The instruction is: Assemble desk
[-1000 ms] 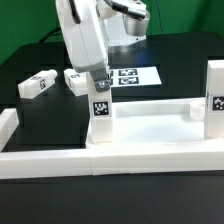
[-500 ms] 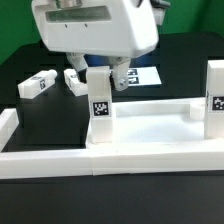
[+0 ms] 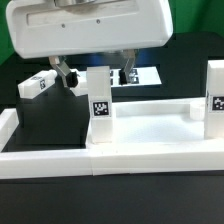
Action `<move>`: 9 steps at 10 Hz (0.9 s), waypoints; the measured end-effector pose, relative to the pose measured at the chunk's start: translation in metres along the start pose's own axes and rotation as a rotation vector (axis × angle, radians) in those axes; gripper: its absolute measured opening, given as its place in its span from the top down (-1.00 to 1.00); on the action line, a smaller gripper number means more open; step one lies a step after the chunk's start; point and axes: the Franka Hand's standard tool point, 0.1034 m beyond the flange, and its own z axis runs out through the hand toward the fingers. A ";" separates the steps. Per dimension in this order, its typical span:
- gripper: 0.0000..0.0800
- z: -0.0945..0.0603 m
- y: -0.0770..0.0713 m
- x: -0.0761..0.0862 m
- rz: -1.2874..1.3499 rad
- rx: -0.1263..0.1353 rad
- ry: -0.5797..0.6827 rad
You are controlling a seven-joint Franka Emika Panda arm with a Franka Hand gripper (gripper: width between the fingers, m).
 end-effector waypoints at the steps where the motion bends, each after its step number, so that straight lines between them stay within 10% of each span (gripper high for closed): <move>1: -0.62 0.001 0.000 0.000 -0.032 0.007 -0.007; 4: -0.34 0.001 0.000 0.000 0.076 0.005 -0.006; 6: 0.27 0.001 0.002 0.000 0.221 0.002 -0.007; 9: 0.27 0.001 0.002 0.001 0.613 -0.003 0.017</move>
Offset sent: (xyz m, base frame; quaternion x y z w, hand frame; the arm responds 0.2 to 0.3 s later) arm 0.0000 0.0000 0.0000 0.0000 0.0000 0.1296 0.9916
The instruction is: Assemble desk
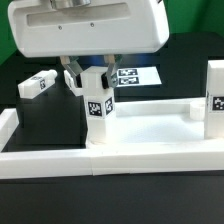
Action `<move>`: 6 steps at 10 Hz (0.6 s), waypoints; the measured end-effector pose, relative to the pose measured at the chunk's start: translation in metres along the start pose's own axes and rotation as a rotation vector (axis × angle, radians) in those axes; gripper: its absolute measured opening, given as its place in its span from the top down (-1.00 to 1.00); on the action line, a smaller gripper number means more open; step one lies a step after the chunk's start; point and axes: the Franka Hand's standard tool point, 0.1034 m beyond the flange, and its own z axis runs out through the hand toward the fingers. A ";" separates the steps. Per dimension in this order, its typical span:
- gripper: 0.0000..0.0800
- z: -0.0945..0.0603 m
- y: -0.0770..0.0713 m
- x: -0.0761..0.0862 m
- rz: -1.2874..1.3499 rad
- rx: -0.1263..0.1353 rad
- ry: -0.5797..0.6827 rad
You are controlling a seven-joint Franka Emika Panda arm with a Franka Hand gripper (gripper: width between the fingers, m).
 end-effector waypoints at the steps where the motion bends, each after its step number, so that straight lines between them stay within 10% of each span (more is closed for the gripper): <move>1: 0.27 0.000 -0.001 -0.002 0.198 -0.009 0.006; 6: 0.27 0.000 0.001 -0.002 0.884 0.034 -0.054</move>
Offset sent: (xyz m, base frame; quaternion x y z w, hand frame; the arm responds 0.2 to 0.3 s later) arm 0.0333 0.0088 0.0167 0.1440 -0.0809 0.3978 0.9025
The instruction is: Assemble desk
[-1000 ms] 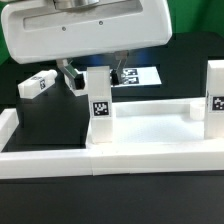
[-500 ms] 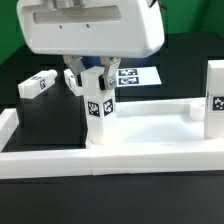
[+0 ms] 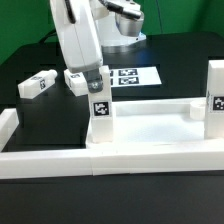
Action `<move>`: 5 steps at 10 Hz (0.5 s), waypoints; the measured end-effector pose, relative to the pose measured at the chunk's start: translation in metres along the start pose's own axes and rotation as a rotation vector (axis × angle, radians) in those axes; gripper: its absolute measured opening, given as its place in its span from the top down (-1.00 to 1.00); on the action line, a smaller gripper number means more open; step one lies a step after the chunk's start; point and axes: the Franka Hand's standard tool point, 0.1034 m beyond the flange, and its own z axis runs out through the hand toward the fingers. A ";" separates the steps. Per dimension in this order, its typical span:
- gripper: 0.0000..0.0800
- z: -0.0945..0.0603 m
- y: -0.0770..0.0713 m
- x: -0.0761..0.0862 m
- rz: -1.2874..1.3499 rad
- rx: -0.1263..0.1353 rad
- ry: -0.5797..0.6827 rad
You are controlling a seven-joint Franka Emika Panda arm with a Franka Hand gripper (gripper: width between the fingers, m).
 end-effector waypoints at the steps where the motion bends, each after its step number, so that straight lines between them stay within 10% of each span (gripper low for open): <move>1: 0.27 0.000 0.001 -0.001 0.025 0.002 0.002; 3: 0.24 0.001 0.000 -0.001 -0.072 0.003 0.007; 5: -0.52 0.004 -0.001 -0.009 -0.475 0.002 0.036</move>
Offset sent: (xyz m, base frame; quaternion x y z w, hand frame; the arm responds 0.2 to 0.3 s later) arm -0.0012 0.0029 -0.0068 0.0317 0.0545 -0.3116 0.9481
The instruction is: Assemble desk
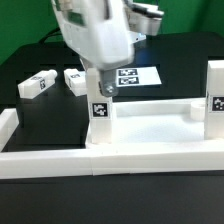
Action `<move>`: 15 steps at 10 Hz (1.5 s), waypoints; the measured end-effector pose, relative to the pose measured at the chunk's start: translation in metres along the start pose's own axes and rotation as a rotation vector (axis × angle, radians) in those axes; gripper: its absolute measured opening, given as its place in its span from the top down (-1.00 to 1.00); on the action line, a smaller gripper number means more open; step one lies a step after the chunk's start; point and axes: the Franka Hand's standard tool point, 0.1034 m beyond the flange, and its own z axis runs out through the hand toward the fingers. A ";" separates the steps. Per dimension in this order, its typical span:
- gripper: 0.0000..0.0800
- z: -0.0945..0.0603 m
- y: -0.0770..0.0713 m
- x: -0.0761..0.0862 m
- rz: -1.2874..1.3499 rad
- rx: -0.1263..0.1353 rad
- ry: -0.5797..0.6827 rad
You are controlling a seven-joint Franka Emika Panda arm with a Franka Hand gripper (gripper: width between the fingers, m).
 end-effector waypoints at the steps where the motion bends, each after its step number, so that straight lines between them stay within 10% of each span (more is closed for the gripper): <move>1: -0.52 0.000 -0.001 -0.002 -0.114 0.000 -0.001; 10: -0.59 -0.004 0.000 0.004 -0.877 -0.059 0.018; 11: -0.10 -0.004 0.000 0.003 -0.830 -0.055 0.018; 13: 0.26 -0.004 0.002 0.006 -0.692 -0.057 0.024; 15: 0.26 -0.005 0.002 0.009 -0.501 -0.052 0.036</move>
Offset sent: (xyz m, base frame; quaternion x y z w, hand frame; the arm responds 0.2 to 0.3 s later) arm 0.0000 0.0000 0.0000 0.0000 0.0000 -0.1938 0.9810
